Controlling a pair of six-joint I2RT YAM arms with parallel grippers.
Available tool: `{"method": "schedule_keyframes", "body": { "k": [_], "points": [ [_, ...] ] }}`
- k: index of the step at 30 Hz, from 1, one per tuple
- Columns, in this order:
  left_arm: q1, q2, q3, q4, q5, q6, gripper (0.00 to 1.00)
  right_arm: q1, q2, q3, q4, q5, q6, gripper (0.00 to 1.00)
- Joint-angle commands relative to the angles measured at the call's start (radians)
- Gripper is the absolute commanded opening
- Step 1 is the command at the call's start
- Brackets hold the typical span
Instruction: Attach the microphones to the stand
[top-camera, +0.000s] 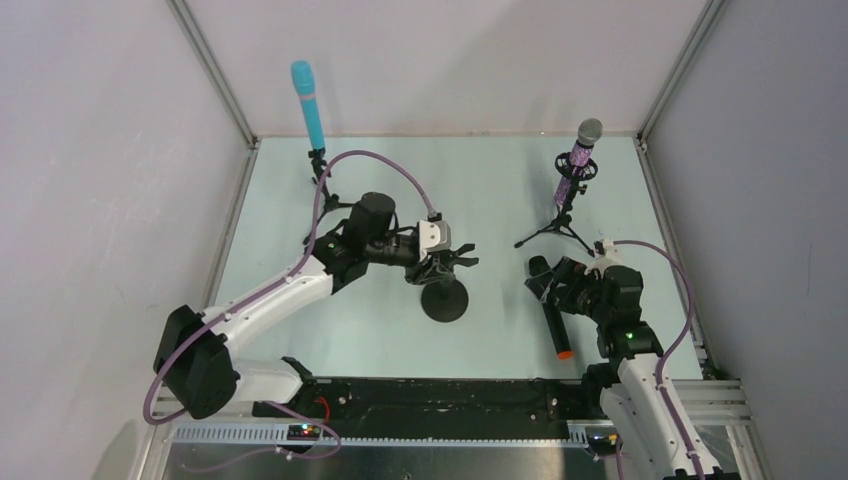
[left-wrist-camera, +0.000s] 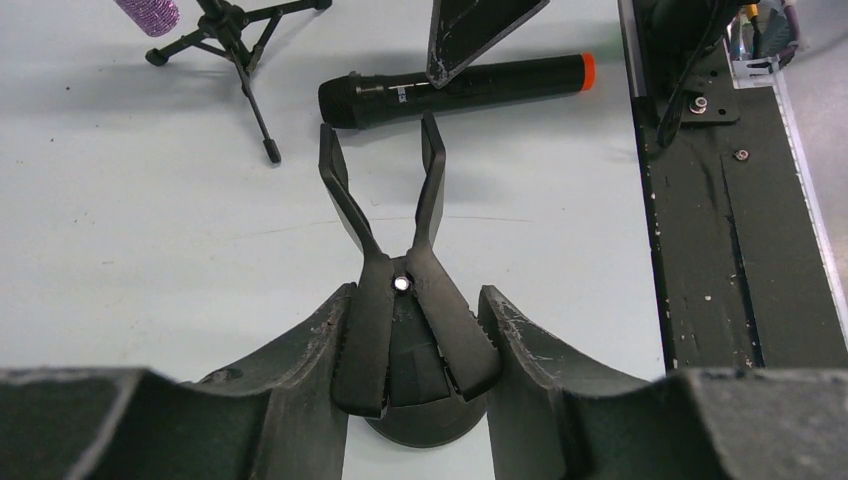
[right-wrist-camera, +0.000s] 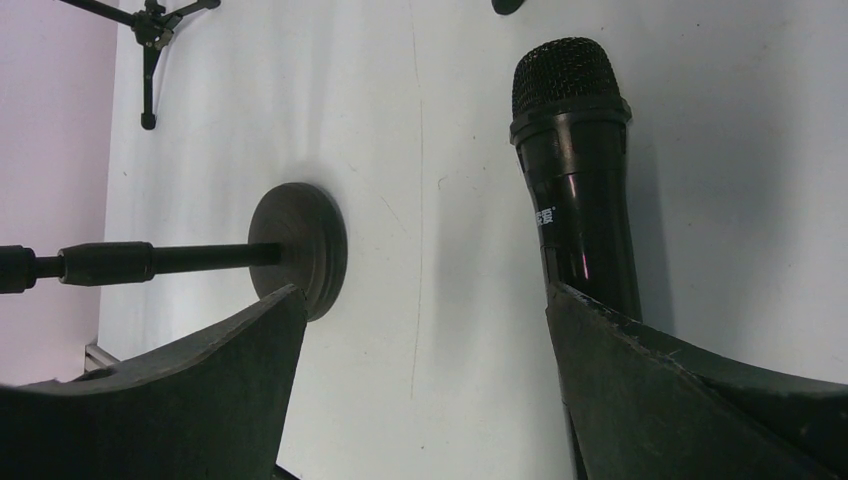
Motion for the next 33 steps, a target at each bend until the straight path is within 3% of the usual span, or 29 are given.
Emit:
{"method": "schedule_keyframes", "body": {
  "k": [1, 3, 5, 7, 8, 10, 17, 33],
  "points": [
    [-0.005, 0.009, 0.061, 0.037, 0.058, 0.05, 0.01, 0.0, 0.0, 0.038, 0.012, 0.018, -0.016, 0.94],
    [-0.004, 0.013, 0.06, 0.035, 0.048, 0.051, 0.06, 0.0, 0.001, 0.039, 0.011, 0.019, -0.016, 0.94],
    [-0.005, 0.016, 0.062, 0.033, 0.036, 0.049, 0.18, 0.001, 0.005, 0.038, 0.017, 0.02, -0.014, 0.94],
    [-0.004, 0.017, 0.063, 0.028, 0.025, 0.048, 0.35, 0.001, 0.012, 0.038, 0.025, 0.018, -0.012, 0.94],
    [-0.005, 0.016, 0.062, 0.027, 0.022, 0.05, 0.49, 0.001, 0.016, 0.038, 0.028, 0.015, -0.012, 0.94],
    [-0.004, 0.014, 0.062, 0.027, 0.012, 0.056, 0.62, 0.001, 0.023, 0.039, 0.031, 0.014, -0.008, 0.94],
    [-0.004, -0.005, 0.061, 0.026, -0.027, 0.068, 0.98, 0.0, 0.019, 0.038, 0.032, 0.017, 0.001, 0.94],
    [-0.005, -0.127, 0.114, 0.115, -0.061, -0.03, 1.0, 0.001, 0.013, 0.041, 0.014, 0.019, 0.006, 0.94]
  ]
}}
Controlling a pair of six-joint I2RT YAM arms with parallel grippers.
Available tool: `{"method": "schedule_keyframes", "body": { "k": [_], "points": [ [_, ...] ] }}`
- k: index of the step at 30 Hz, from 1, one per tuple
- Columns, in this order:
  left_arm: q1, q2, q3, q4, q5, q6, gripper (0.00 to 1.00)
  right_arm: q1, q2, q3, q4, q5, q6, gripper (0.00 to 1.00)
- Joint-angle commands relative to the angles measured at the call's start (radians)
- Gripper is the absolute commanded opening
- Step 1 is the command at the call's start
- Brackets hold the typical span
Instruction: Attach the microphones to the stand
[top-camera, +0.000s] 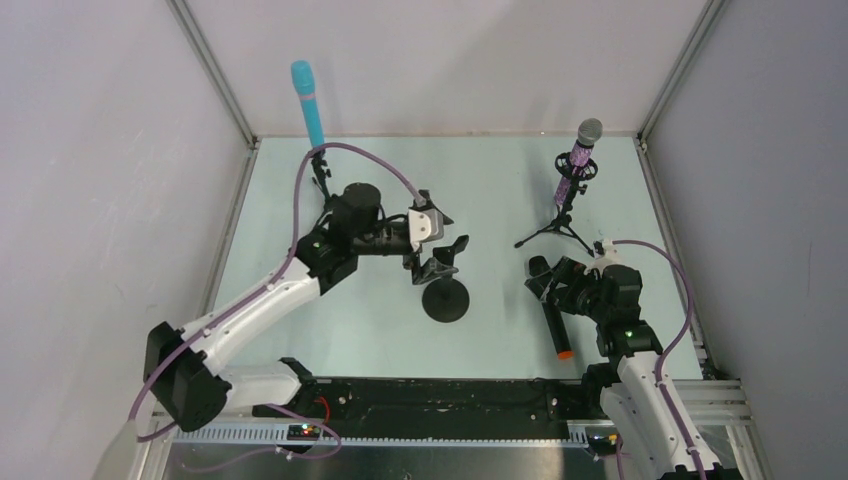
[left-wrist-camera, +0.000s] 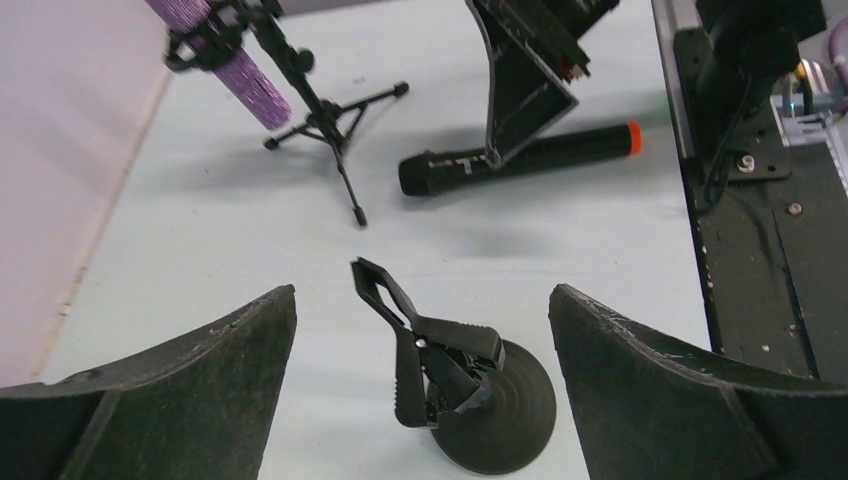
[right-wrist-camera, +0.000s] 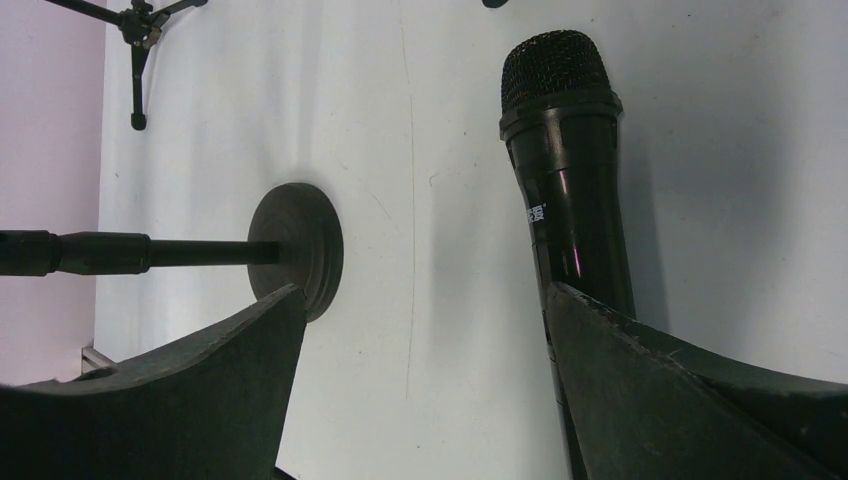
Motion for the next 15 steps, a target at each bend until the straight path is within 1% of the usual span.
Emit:
{"method": "schedule_keyframes", "body": {
  "k": [1, 4, 10, 11, 12, 13, 14, 15],
  "points": [
    [-0.004, -0.086, 0.042, 0.097, -0.041, -0.084, 1.0, 0.001, -0.007, 0.041, 0.017, 0.007, 0.005, 0.94],
    [-0.005, -0.144, 0.033, 0.126, -0.095, -0.149, 1.0, 0.001, -0.005, 0.041, 0.023, 0.004, 0.007, 0.94],
    [-0.005, -0.258, -0.026, 0.198, -0.307, -0.264, 1.0, 0.001, -0.006, 0.05, 0.018, 0.003, 0.011, 0.94],
    [-0.004, -0.279, -0.044, 0.2, -0.389, -0.305, 1.0, 0.001, -0.006, 0.052, 0.018, 0.004, 0.011, 0.95],
    [-0.004, -0.288, -0.054, 0.204, -0.436, -0.331, 1.0, 0.001, -0.007, 0.053, 0.015, 0.005, 0.011, 0.94],
    [-0.004, -0.308, -0.073, 0.205, -0.53, -0.381, 1.0, 0.001, -0.007, 0.056, 0.013, 0.006, 0.01, 0.94],
    [-0.004, -0.318, -0.085, 0.205, -0.572, -0.404, 1.0, 0.002, -0.006, 0.057, 0.01, 0.007, 0.009, 0.94],
    [-0.005, -0.339, -0.111, 0.205, -0.648, -0.438, 1.0, 0.002, -0.005, 0.06, 0.008, 0.009, 0.006, 0.94]
  ]
}}
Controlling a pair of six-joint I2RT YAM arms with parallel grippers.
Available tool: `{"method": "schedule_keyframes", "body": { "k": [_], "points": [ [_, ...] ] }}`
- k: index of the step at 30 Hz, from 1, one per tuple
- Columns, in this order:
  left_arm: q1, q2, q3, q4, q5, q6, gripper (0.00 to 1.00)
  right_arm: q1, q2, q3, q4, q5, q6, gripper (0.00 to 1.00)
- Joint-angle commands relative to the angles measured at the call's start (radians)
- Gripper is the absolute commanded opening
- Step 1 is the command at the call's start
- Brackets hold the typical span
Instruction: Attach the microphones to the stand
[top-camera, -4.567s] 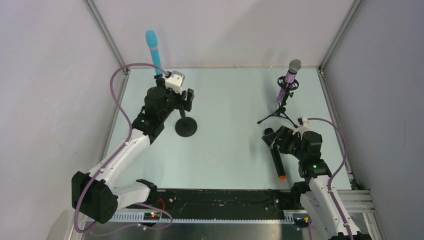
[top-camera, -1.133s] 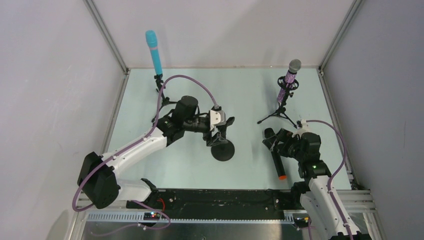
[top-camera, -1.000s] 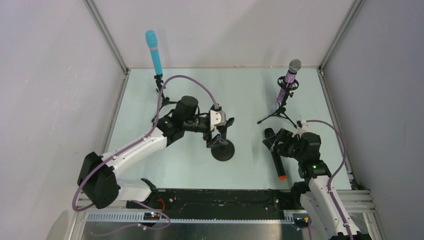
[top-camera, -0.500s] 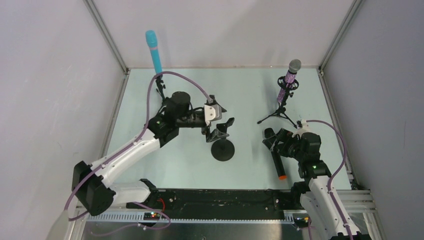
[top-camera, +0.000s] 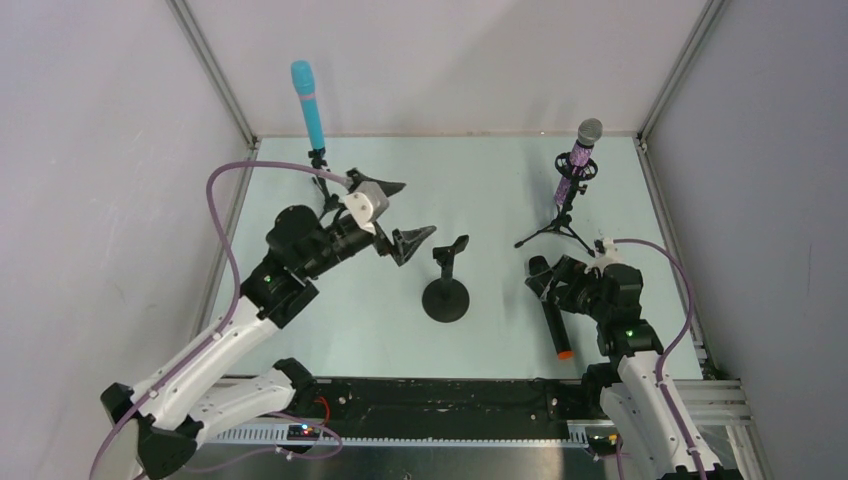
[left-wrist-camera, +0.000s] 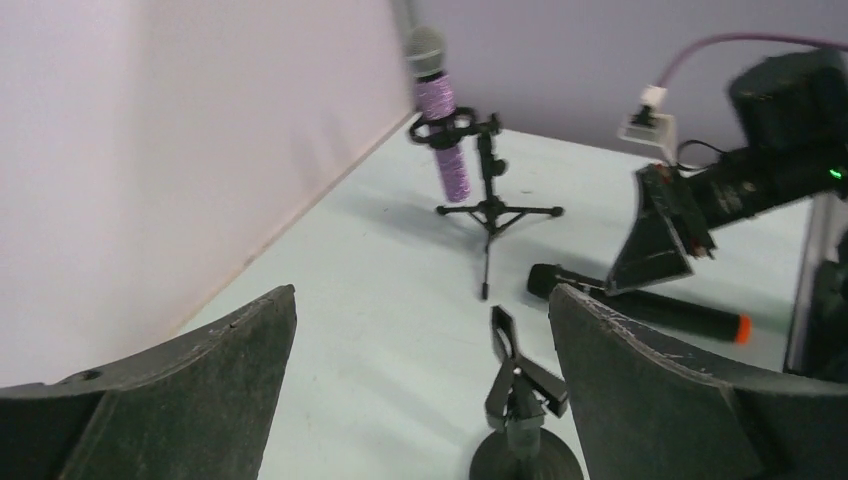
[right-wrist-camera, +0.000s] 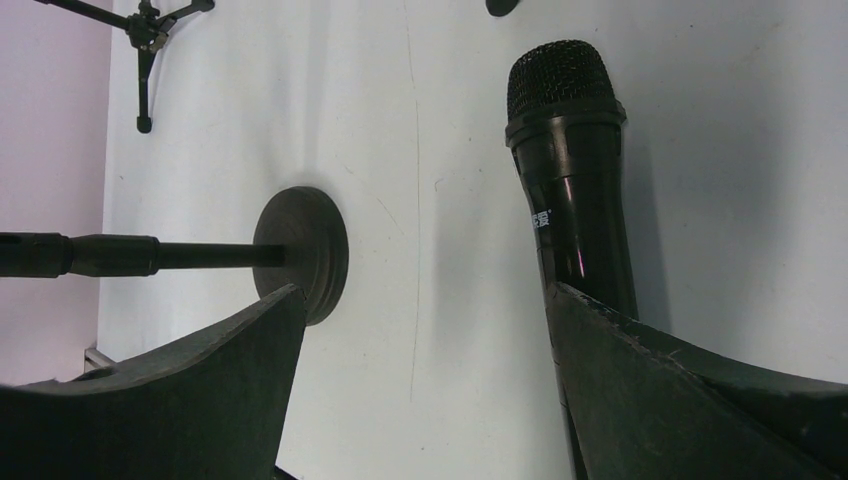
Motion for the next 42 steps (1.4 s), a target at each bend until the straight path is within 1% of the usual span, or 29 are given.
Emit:
{"method": "schedule_keyframes", "body": {
  "k": [1, 2, 7, 11, 15, 21, 23, 25, 26, 30, 36, 42],
  "points": [
    [-0.003, -0.057, -0.078, 0.041, -0.327, -0.187, 1.0, 0.002, -0.005, 0.053, 0.005, 0.01, 0.003, 0.95],
    [-0.003, -0.08, -0.11, 0.037, -0.39, -0.22, 1.0, 0.001, -0.004, 0.058, 0.004, 0.013, -0.006, 0.94],
    [-0.003, -0.161, -0.216, 0.0, -0.543, -0.285, 1.0, 0.002, 0.021, 0.111, -0.037, 0.045, -0.054, 0.95],
    [-0.002, -0.193, -0.291, -0.063, -0.607, -0.328, 1.0, 0.002, 0.051, 0.134, -0.047, 0.054, -0.063, 0.95],
    [-0.003, -0.191, -0.325, -0.123, -0.645, -0.375, 1.0, 0.019, 0.099, 0.154, -0.045, 0.077, -0.072, 0.95],
    [-0.001, -0.18, -0.387, -0.14, -0.652, -0.443, 1.0, 0.092, 0.182, 0.212, -0.1, 0.196, -0.113, 0.96],
    [-0.002, -0.187, -0.413, -0.145, -0.643, -0.476, 1.0, 0.127, 0.198, 0.227, -0.116, 0.259, -0.124, 0.97],
    [-0.002, -0.197, -0.445, -0.149, -0.626, -0.513, 1.0, 0.173, 0.221, 0.248, -0.142, 0.348, -0.139, 0.97],
    [-0.002, -0.203, -0.455, -0.149, -0.616, -0.538, 1.0, 0.207, 0.24, 0.264, -0.152, 0.415, -0.148, 0.97],
    [-0.002, -0.243, -0.532, -0.15, -0.589, -0.584, 1.0, 0.269, 0.32, 0.311, -0.204, 0.541, -0.164, 0.98],
    [-0.002, -0.296, -0.592, -0.15, -0.57, -0.615, 1.0, 0.296, 0.449, 0.371, -0.269, 0.589, -0.162, 0.97],
    [-0.002, -0.35, -0.623, -0.155, -0.54, -0.623, 1.0, 0.314, 0.582, 0.418, -0.325, 0.599, -0.169, 0.95]
  ]
}}
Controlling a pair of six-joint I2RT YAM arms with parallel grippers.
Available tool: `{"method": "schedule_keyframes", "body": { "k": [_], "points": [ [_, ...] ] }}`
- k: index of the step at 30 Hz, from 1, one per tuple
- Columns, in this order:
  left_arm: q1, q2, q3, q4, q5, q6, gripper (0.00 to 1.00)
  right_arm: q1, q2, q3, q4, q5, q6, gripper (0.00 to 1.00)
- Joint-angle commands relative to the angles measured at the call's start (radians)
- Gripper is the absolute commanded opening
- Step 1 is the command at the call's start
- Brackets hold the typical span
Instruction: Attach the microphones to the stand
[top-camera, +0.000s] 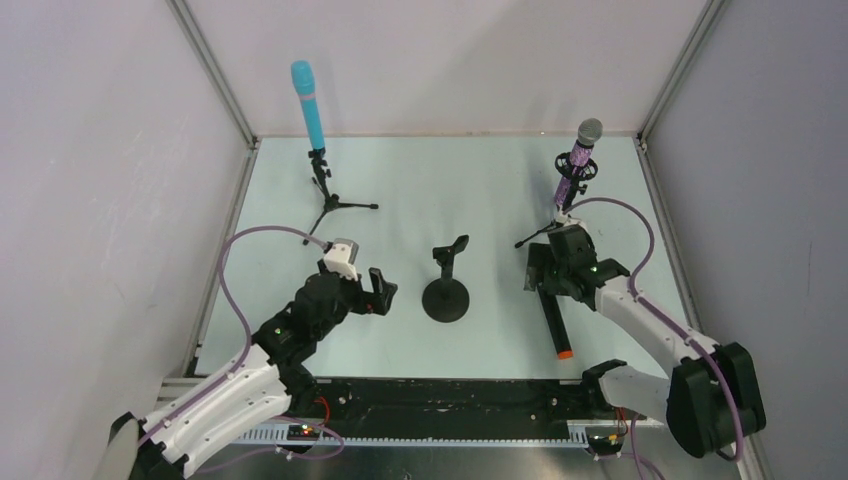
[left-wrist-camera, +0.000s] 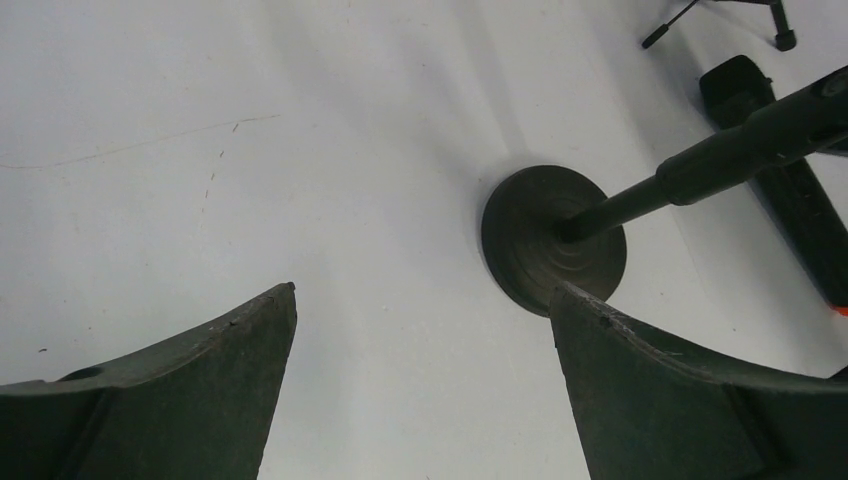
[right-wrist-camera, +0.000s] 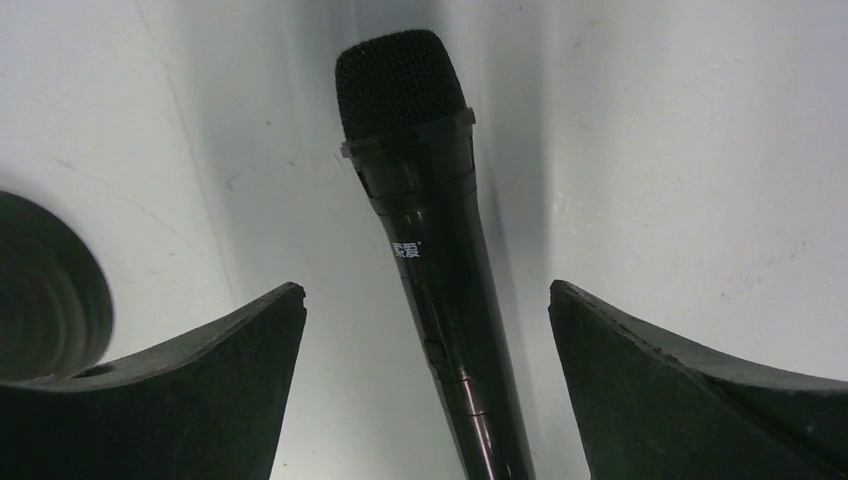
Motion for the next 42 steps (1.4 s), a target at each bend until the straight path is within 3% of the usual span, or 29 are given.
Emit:
{"method": "schedule_keyframes", "body": {
  "k": [1, 13, 17, 19, 20, 21, 22, 23, 42],
  "points": [
    [-0.001, -0.042, -0.013, 0.02, 0.026, -0.032, 1.0, 0.017, 0.09, 0.07, -0.062, 0.047, -0.019, 0.95],
    [-0.001, -0.075, 0.005, 0.011, 0.048, -0.019, 1.0, 0.093, 0.363, 0.167, -0.123, 0.087, -0.045, 0.9],
    [-0.002, -0.077, 0.016, 0.0, 0.068, -0.004, 1.0, 0.094, 0.415, 0.188, -0.129, 0.054, -0.064, 0.83],
    [-0.002, -0.081, 0.019, -0.001, 0.069, -0.003, 1.0, 0.08, 0.435, 0.195, -0.131, -0.003, -0.076, 0.55],
    [-0.001, -0.082, 0.02, 0.0, 0.068, -0.002, 1.0, 0.064, 0.447, 0.195, -0.132, -0.051, -0.079, 0.34],
    [-0.001, -0.083, 0.022, -0.001, 0.068, 0.001, 1.0, 0.058, 0.452, 0.196, -0.131, -0.075, -0.083, 0.25],
    [-0.002, -0.082, 0.024, -0.001, 0.068, 0.005, 1.0, 0.048, 0.462, 0.197, -0.13, -0.113, -0.089, 0.06],
    [-0.001, -0.082, 0.027, -0.001, 0.069, 0.008, 1.0, 0.046, 0.467, 0.196, -0.129, -0.122, -0.091, 0.0],
    [-0.001, -0.046, 0.063, -0.004, 0.004, 0.019, 1.0, 0.064, 0.278, 0.234, -0.087, -0.121, -0.099, 0.0]
  ]
}}
